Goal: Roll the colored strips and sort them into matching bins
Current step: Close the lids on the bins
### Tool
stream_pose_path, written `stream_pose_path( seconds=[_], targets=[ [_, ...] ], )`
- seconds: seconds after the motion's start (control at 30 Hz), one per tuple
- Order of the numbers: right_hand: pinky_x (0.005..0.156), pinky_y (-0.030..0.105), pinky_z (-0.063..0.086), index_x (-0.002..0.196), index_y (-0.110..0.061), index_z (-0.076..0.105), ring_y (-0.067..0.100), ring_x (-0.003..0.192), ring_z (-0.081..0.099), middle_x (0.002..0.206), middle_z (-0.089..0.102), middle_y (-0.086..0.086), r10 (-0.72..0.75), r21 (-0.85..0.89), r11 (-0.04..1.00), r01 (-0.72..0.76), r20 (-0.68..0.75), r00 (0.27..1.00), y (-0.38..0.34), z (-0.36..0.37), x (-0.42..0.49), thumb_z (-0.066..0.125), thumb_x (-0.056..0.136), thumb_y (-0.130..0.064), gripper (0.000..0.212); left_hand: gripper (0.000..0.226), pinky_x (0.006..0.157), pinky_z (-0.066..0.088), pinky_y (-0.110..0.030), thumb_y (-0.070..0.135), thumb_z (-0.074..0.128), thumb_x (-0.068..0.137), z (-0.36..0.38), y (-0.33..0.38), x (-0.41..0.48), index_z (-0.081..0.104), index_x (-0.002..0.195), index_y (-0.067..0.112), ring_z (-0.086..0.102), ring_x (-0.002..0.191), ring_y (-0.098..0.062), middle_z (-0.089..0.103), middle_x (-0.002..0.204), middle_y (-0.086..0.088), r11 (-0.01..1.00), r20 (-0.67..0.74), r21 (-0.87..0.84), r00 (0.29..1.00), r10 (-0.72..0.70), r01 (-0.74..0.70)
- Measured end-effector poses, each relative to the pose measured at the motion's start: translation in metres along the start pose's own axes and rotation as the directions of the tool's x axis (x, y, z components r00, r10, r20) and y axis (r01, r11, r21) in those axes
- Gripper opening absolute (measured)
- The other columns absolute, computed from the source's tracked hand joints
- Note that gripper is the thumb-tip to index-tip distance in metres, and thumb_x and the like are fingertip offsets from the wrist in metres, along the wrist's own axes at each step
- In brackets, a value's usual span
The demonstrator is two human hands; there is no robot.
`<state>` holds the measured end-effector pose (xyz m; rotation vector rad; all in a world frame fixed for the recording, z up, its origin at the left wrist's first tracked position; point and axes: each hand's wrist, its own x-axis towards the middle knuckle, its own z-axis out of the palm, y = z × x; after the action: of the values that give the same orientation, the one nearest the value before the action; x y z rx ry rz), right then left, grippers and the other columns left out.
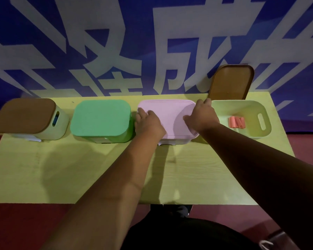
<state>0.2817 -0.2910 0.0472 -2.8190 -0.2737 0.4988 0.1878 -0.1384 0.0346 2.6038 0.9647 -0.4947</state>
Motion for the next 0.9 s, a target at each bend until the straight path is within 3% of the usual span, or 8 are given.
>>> stream_pose_path(
  seconds=[0.13, 0.2, 0.27, 0.37, 0.5, 0.63, 0.8, 0.9],
  targets=[
    [0.093, 0.038, 0.058, 0.133, -0.009, 0.063, 0.03, 0.117, 0.063, 0.146, 0.056, 0.012, 0.014, 0.155, 0.988, -0.015, 0.005, 1.0, 0.015, -0.023, -0.004, 0.071, 0.1, -0.035, 0.043, 0.074, 0.118, 0.041, -0.045, 0.031, 0.078, 0.094, -0.014, 0.036, -0.004, 0.042, 0.155, 0.009, 0.032, 0.153, -0.039, 0.028, 0.167, -0.019, 0.986, 0.037, -0.127, 0.993, 0.116, -0.111],
    [0.071, 0.028, 0.051, 0.1, -0.009, 0.072, 0.027, 0.1, 0.068, 0.108, 0.072, 0.009, 0.024, 0.178, 0.984, -0.025, 0.007, 1.0, 0.028, -0.038, -0.003, 0.068, 0.102, -0.03, 0.021, 0.061, 0.103, 0.049, -0.042, 0.033, 0.072, 0.098, -0.02, 0.061, -0.006, 0.048, 0.148, 0.009, 0.048, 0.139, -0.037, 0.044, 0.154, -0.017, 0.964, 0.037, -0.199, 0.982, 0.185, -0.175],
    [0.068, 0.029, 0.048, 0.078, -0.012, 0.067, 0.03, 0.092, 0.071, 0.081, 0.066, 0.005, 0.068, 0.181, 0.981, -0.069, 0.009, 0.998, 0.045, -0.054, -0.002, 0.064, 0.103, -0.026, 0.029, 0.054, 0.091, 0.05, -0.039, 0.033, 0.068, 0.101, -0.026, 0.084, -0.008, 0.051, 0.147, 0.009, 0.058, 0.128, -0.035, 0.053, 0.147, -0.014, 0.929, 0.05, -0.288, 0.965, 0.256, -0.231],
    [0.079, 0.041, 0.06, 0.091, -0.005, 0.073, 0.034, 0.09, 0.072, 0.089, 0.072, 0.013, 0.157, 0.317, 0.937, -0.148, -0.003, 0.988, 0.075, -0.076, 0.006, 0.063, 0.102, -0.025, 0.024, 0.044, 0.084, 0.048, -0.035, 0.029, 0.063, 0.103, -0.035, 0.119, -0.012, 0.059, 0.142, 0.01, 0.064, 0.118, -0.031, 0.065, 0.132, -0.01, 0.875, 0.093, -0.4, 0.938, 0.334, -0.272],
    [0.088, 0.049, 0.065, 0.102, -0.008, 0.075, 0.032, 0.091, 0.074, 0.098, 0.075, 0.014, 0.237, 0.493, 0.848, -0.195, -0.024, 0.971, 0.117, -0.098, 0.033, 0.064, 0.1, -0.027, 0.023, 0.022, 0.074, 0.049, -0.036, 0.027, 0.062, 0.099, -0.036, 0.162, -0.004, 0.071, 0.107, 0.008, 0.069, 0.09, -0.032, 0.063, 0.091, -0.012, 0.853, 0.08, -0.441, 0.934, 0.347, -0.279],
    [0.085, 0.053, 0.066, 0.1, -0.006, 0.075, 0.032, 0.087, 0.077, 0.095, 0.076, 0.013, 0.266, 0.608, 0.766, -0.212, 0.0, 0.964, 0.161, -0.11, 0.064, 0.064, 0.099, -0.023, 0.02, 0.014, 0.09, 0.062, -0.044, 0.022, 0.061, 0.1, -0.028, 0.202, 0.004, 0.064, 0.087, 0.021, 0.074, 0.103, -0.035, 0.074, 0.105, -0.014, 0.836, 0.084, -0.513, 0.958, 0.273, -0.193],
    [0.081, 0.054, 0.067, 0.101, -0.006, 0.075, 0.032, 0.08, 0.078, 0.092, 0.077, 0.014, 0.223, 0.641, 0.745, -0.183, 0.018, 0.975, 0.207, -0.116, 0.105, 0.063, 0.101, -0.022, 0.021, 0.034, 0.094, 0.065, -0.039, 0.018, 0.06, 0.107, -0.023, 0.252, 0.012, 0.064, 0.14, 0.014, 0.076, 0.102, -0.017, 0.071, 0.116, -0.004, 0.698, 0.142, -0.716, 0.977, 0.16, -0.01],
    [0.077, 0.045, 0.067, 0.108, -0.005, 0.075, 0.028, 0.082, 0.076, 0.1, 0.076, 0.015, 0.196, 0.701, 0.691, -0.178, 0.055, 0.979, 0.225, -0.121, 0.128, 0.063, 0.102, -0.018, 0.019, 0.035, 0.091, 0.066, -0.035, 0.016, 0.059, 0.108, -0.021, 0.274, 0.013, 0.062, 0.143, 0.013, 0.075, 0.099, -0.012, 0.068, 0.13, -0.005, 0.663, 0.154, -0.749, 0.977, 0.145, 0.02]
  ],
)
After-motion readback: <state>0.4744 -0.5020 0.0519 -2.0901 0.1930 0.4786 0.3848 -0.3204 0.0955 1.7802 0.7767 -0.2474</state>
